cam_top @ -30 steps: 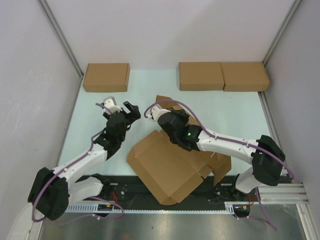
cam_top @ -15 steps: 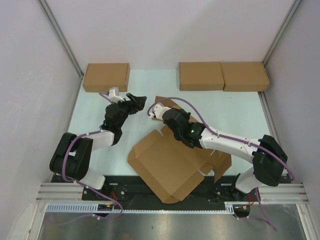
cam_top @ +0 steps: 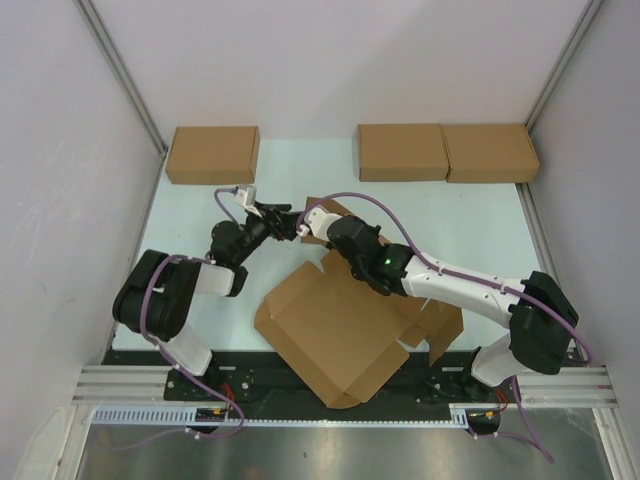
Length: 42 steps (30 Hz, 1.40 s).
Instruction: Fold the paper box
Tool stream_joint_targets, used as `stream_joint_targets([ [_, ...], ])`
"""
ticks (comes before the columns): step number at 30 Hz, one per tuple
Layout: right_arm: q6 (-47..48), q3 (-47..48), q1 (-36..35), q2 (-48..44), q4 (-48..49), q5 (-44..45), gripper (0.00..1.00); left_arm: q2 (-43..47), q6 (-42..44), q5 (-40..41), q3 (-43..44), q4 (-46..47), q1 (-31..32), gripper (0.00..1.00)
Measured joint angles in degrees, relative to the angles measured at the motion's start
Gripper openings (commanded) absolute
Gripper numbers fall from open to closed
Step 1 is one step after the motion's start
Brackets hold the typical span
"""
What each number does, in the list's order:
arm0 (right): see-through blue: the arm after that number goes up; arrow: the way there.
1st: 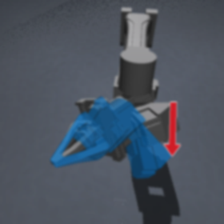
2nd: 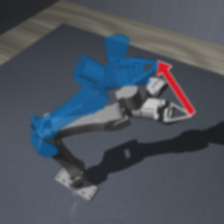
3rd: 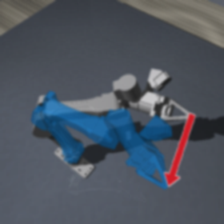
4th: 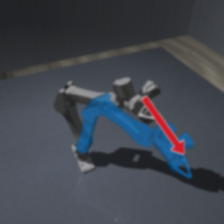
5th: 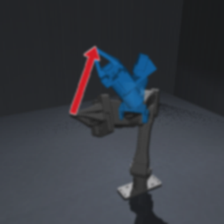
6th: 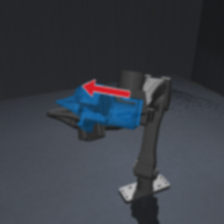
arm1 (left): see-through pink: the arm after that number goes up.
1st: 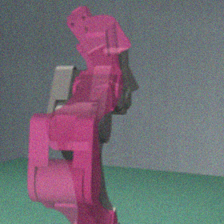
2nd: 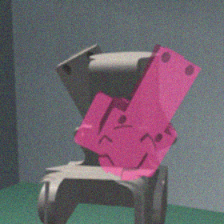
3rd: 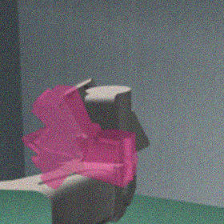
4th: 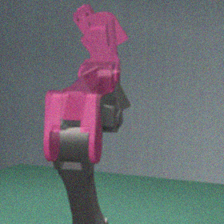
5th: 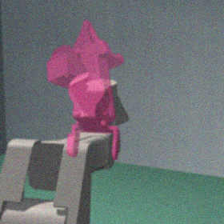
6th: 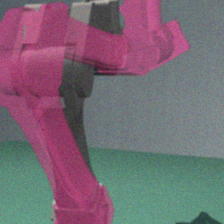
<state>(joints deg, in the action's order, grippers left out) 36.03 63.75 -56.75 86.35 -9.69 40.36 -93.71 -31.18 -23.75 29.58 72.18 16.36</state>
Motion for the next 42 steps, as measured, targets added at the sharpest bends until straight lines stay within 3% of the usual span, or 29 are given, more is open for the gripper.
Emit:
stream_joint_targets([
  [11,-0.02,0.0,0.04,-0.42,-0.13,-1.05,0.0,-2.75,4.81,-2.01,0.7,-1.68,2.08,0.68],
  [20,-0.02,0.0,0.24,-0.42,-0.46,-1.27,0.0,-4.72,8.07,-2.97,3.13,-3.76,4.15,0.31],
  [24,-0.07,0.0,0.26,-0.42,-0.5,-1.4,0.0,-4.68,9.22,-3.48,3.13,-4.63,4.5,0.35],
  [25,-0.07,0.0,0.26,-0.42,-0.52,-1.42,0.0,-4.55,9.64,-3.48,3.13,-5.18,4.72,0.41],
  [26,-0.09,0.0,0.26,-0.42,-0.52,-1.46,0.0,-4.35,10.25,-3.48,3.13,-5.88,5.01,0.58],
  [27,-0.11,0.0,0.26,-0.42,-0.52,-1.46,0.0,-4.09,10.91,-3.43,3.13,-6.54,5.27,0.64],
  [31,-0.42,0.0,0.24,-0.42,-0.52,-1.57,0.0,-3.04,14.12,-2.32,3.8,-9.97,6.32,0.68],
  [34,-0.46,0.0,0.11,-0.42,-0.55,-1.7,0.0,-3.04,15.76,-1.27,4.98,-11.72,6.4,0.62],
  [37,-0.46,0.0,-0.04,-0.44,-0.59,-1.73,0.0,-3.04,16.92,-0.5,6.21,-12.9,6.4,0.44],
  [42,-0.5,0.0,0.26,-0.63,-0.72,-2.01,0.0,-3.04,18.45,0.63,6.34,-13.31,6.4,0.3],
])
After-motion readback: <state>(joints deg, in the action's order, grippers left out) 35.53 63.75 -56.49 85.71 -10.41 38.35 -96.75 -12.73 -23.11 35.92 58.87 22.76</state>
